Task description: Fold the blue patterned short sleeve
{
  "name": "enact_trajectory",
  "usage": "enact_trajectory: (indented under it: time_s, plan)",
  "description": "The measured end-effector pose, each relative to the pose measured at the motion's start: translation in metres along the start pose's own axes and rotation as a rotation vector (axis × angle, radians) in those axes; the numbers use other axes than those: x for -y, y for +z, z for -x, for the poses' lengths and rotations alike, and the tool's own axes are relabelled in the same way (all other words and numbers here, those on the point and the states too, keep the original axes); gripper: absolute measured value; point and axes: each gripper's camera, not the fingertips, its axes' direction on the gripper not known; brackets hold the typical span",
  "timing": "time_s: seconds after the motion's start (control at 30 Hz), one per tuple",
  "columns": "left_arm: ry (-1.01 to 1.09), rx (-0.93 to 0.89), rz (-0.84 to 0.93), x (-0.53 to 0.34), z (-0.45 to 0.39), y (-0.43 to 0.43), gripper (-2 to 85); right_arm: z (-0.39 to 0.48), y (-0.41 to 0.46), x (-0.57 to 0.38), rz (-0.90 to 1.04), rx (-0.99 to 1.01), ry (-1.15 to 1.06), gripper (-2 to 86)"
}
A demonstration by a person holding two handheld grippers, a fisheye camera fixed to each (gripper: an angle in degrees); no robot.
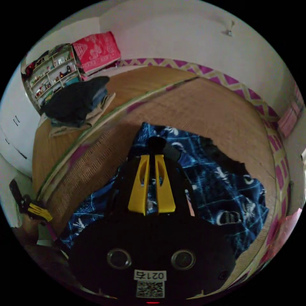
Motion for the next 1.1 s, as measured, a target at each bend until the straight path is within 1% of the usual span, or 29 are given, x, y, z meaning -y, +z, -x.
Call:
enact_trajectory:
  time_s: [0.03,0.1,0.17,0.23,0.3,0.37,0.43,0.53,0.67,0.73,0.8,0.9,1.03,1.1]
  plan:
    - [-0.002,-0.006,-0.002,-0.005,0.001,-0.007,-1.0,0.005,0.011,-0.002,0.003,0.049,-0.011,3.2]
    - [-0.002,-0.014,-0.001,-0.012,0.003,-0.018,-1.0,0.011,0.010,-0.008,-0.054,0.125,-0.048,5.3]
    - [0.001,-0.028,-0.003,-0.020,0.003,-0.030,-1.0,0.011,-0.004,-0.019,-0.071,0.315,-0.110,8.5]
    - [0.002,-0.043,-0.008,-0.025,0.002,-0.039,-1.0,0.005,-0.021,-0.035,-0.072,0.348,-0.104,10.0]
    - [0.011,-0.055,-0.006,-0.031,-0.001,-0.045,-0.9,-0.003,-0.046,-0.060,-0.095,0.293,-0.102,10.2]
    - [0.028,-0.057,-0.003,-0.039,-0.008,-0.053,-0.9,-0.017,-0.082,-0.104,-0.111,0.173,-0.092,9.4]
    - [0.046,-0.045,-0.001,-0.048,-0.014,-0.058,-0.8,-0.027,-0.110,-0.144,-0.124,0.108,-0.075,8.8]
    - [0.065,0.026,-0.004,-0.064,-0.027,-0.067,0.1,-0.042,-0.150,-0.219,-0.127,0.047,-0.019,8.2]
    - [0.022,0.133,0.027,-0.088,-0.032,-0.081,5.4,-0.051,-0.193,-0.331,-0.116,-0.025,0.111,8.7]
    - [-0.002,0.187,0.020,-0.099,-0.030,-0.090,6.6,-0.053,-0.204,-0.375,-0.099,-0.057,0.171,9.2]
    - [-0.027,0.225,0.025,-0.110,-0.028,-0.100,7.1,-0.055,-0.209,-0.413,-0.084,-0.057,0.228,9.5]
    - [-0.065,0.187,0.040,-0.124,-0.026,-0.109,8.0,-0.064,-0.204,-0.458,-0.053,0.001,0.315,10.4]
    - [-0.062,0.195,0.061,-0.133,-0.035,-0.125,8.9,-0.083,-0.194,-0.501,-0.076,0.162,0.486,10.9]
    - [-0.072,0.194,0.063,-0.138,-0.035,-0.135,9.5,-0.090,-0.194,-0.518,-0.096,0.189,0.570,11.0]
